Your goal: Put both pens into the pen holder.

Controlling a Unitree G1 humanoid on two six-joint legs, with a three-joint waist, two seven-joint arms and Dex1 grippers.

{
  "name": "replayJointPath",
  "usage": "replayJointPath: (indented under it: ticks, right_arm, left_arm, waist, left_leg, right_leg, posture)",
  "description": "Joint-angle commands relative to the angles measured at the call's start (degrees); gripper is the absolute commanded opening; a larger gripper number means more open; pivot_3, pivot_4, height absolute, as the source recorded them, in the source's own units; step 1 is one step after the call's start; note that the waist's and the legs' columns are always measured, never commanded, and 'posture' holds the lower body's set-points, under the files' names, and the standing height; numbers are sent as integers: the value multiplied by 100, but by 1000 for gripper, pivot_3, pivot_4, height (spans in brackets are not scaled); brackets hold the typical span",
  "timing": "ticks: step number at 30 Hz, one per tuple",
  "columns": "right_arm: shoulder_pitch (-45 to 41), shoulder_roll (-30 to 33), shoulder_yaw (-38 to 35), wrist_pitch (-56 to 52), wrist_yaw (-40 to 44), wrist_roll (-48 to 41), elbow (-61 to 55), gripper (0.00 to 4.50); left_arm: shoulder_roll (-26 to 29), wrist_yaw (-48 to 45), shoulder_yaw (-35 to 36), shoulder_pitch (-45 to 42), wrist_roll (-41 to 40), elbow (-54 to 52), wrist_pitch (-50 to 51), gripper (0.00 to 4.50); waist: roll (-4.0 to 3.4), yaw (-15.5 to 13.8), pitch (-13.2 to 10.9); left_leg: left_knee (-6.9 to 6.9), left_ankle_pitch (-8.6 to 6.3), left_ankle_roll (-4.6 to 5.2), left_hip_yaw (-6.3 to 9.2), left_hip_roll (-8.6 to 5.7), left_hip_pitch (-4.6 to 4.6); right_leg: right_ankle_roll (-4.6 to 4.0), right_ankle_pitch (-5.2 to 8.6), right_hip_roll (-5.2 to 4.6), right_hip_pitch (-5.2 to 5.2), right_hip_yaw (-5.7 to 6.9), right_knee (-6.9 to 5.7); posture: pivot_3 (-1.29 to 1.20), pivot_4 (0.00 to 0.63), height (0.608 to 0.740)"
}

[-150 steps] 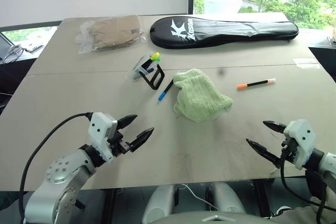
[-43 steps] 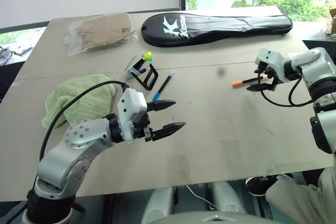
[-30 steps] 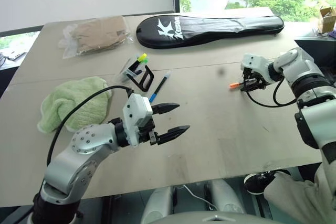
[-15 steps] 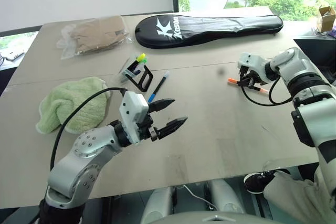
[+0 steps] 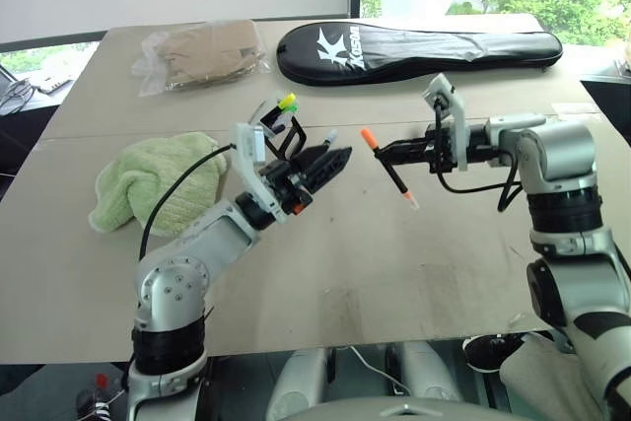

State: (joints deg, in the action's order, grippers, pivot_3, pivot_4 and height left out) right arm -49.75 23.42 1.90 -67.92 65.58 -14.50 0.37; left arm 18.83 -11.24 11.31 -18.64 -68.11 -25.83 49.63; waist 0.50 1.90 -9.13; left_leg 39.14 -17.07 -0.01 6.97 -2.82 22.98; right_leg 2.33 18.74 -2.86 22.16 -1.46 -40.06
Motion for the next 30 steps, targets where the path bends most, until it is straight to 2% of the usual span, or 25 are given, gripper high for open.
replayJointPath:
  ticks: [1, 15, 18, 19, 24, 30]
  right_arm:
    - [-30, -196, -166, -433, -647, -413, -1020, 27]
    - [211, -119, -226, -621, -1364, -1616, -1852, 27]
    - [222, -67, -204, -577, -1472, -1774, -1862, 0]
    - [214, -52, -186, -544, -1500, -1804, -1842, 0]
    - [193, 18, -126, -436, -1597, -1999, -1816, 0]
    - [305, 65, -11, 63, -1814, -1872, -1835, 0]
  left_arm:
    - [207, -10, -45, -320, -630, 22, 340, 3452]
    - [224, 359, -103, -374, -1148, 137, 420, 3452]
    - [227, 348, -160, -353, -1206, 125, 437, 2768]
    - [228, 342, -174, -362, -1208, 136, 437, 2387]
    - [256, 314, -190, -370, -1245, 178, 416, 25]
    - [340, 248, -33, -382, -1127, 203, 248, 25]
  waist:
    - [0, 39, 0]
    - [-2, 62, 1]
    - [-2, 65, 1]
    - [-2, 65, 1]
    - [-1, 63, 1]
    - [-2, 62, 1]
  left_leg:
    - [0, 0, 0, 0, -1, -1]
    - [-4, 1, -1, 1, 1, -15]
    - [-4, 1, -1, 1, 1, -15]
    - [-5, 1, -1, 1, 1, -15]
    - [-4, 1, 0, 0, 1, -15]
    - [-5, 1, 0, 0, 1, -15]
  right_leg:
    - [0, 0, 0, -1, 0, -1]
    - [0, 0, 5, -3, -3, -14]
    - [0, 0, 5, -3, -3, -14]
    - [0, 0, 5, -3, -3, -14]
    - [0, 0, 5, -3, -3, -14]
    - [0, 0, 5, -3, -3, -13]
  posture:
    - [0, 150, 740]
    - [0, 150, 740]
    - [0, 150, 740]
    - [0, 150, 740]
    - [0, 150, 740]
    - [0, 150, 740]
